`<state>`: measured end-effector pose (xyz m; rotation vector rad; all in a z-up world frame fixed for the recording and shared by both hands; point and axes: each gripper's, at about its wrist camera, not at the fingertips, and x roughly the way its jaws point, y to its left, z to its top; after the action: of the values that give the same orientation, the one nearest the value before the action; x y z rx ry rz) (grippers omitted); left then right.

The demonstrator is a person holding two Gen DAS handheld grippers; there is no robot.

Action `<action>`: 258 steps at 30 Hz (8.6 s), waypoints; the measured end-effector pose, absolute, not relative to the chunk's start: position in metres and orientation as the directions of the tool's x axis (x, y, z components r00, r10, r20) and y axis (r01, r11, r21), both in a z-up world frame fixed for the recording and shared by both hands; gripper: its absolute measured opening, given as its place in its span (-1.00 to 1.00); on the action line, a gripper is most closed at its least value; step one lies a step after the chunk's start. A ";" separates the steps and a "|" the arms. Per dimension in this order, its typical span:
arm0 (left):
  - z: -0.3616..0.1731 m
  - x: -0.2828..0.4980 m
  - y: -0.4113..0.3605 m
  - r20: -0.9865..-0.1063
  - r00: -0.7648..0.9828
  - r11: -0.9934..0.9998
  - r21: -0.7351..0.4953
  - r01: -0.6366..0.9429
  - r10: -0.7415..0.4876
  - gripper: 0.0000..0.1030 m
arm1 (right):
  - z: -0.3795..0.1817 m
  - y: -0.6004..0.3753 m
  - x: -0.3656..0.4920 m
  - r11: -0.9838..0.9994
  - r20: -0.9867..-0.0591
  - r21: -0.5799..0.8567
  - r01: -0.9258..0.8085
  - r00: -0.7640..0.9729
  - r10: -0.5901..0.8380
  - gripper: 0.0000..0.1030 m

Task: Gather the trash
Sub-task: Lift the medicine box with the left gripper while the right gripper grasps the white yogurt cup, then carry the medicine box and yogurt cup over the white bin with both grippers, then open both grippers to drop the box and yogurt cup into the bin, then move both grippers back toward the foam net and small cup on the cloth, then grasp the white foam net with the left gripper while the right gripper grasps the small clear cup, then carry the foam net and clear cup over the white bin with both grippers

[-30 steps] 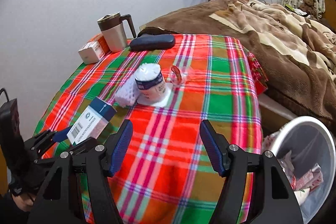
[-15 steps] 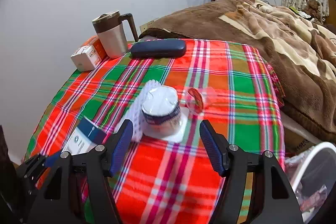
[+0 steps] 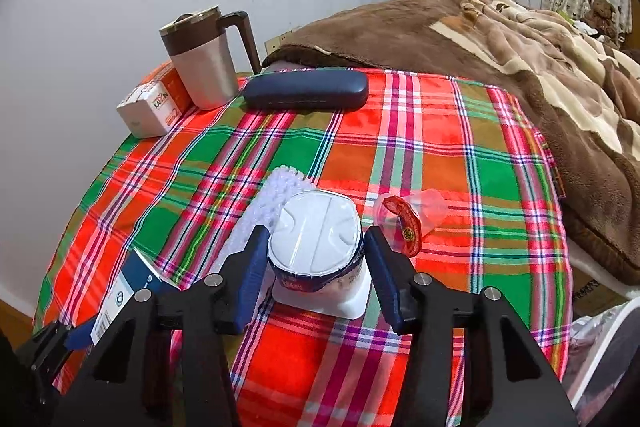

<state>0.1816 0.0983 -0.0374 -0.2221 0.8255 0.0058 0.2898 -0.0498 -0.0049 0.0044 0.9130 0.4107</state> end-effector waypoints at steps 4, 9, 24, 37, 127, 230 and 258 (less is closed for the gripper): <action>-0.036 0.180 0.098 -0.727 0.682 0.978 -0.191 -0.090 -0.079 0.15 | 0.005 -0.056 0.281 0.921 -0.753 0.174 -0.349 0.556 0.353 -0.02; -0.028 0.171 0.091 -0.719 0.691 0.980 -0.180 -0.081 -0.075 0.15 | 0.015 -0.068 0.263 0.917 -0.736 0.181 -0.354 0.569 0.365 -0.03; -0.005 0.141 0.043 -0.702 0.702 0.987 -0.161 0.009 -0.122 0.15 | 0.020 -0.128 0.195 0.923 -0.716 0.247 -0.295 0.586 0.379 -0.03; 0.014 0.124 -0.007 -0.686 0.708 0.985 -0.141 0.097 -0.168 0.15 | 0.032 -0.177 0.160 0.931 -0.675 0.284 -0.231 0.641 0.365 -0.02; -0.007 0.167 -0.172 -0.708 0.560 0.874 -0.172 0.455 -0.431 0.15 | 0.010 -0.325 0.133 0.951 -0.696 0.299 0.077 0.699 0.162 0.23; -0.035 0.264 0.045 -0.741 0.652 0.983 -0.176 0.043 -0.161 -0.39 | -0.006 -0.108 0.284 0.943 -0.759 0.183 -0.278 0.570 0.315 -0.82; 0.023 0.148 -0.023 -0.675 0.697 0.971 -0.171 0.169 -0.240 -0.40 | 0.034 -0.176 0.167 0.946 -0.680 0.237 -0.220 0.658 0.323 -0.82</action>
<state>0.1478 -0.0233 0.0233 -0.0982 0.7660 -0.2281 0.1675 -0.1762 0.0339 0.1383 0.7959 0.3088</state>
